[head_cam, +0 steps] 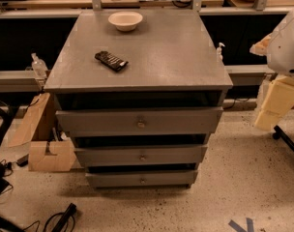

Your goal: Open middle drawer

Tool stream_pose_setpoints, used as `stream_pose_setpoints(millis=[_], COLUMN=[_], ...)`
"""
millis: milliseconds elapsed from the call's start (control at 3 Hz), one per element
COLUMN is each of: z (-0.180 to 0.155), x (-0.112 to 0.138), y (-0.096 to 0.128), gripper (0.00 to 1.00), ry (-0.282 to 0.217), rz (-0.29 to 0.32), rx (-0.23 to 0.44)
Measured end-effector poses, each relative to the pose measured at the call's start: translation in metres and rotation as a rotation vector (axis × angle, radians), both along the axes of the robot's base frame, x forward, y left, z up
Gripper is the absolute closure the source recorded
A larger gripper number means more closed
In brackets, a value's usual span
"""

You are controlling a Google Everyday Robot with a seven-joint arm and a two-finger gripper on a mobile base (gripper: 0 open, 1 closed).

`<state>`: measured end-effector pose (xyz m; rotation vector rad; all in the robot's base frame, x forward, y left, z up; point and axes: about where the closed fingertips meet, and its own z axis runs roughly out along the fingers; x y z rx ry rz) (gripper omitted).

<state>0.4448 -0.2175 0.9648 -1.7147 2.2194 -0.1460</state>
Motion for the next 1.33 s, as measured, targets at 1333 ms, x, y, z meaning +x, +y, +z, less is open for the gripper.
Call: stream_pose_setpoints(millis=[1333], z=[-0.214], x=[0.016], y=[-0.076], gripper=[0.00], ry=[-0.151], rz=[0.053], rx=[-0.089])
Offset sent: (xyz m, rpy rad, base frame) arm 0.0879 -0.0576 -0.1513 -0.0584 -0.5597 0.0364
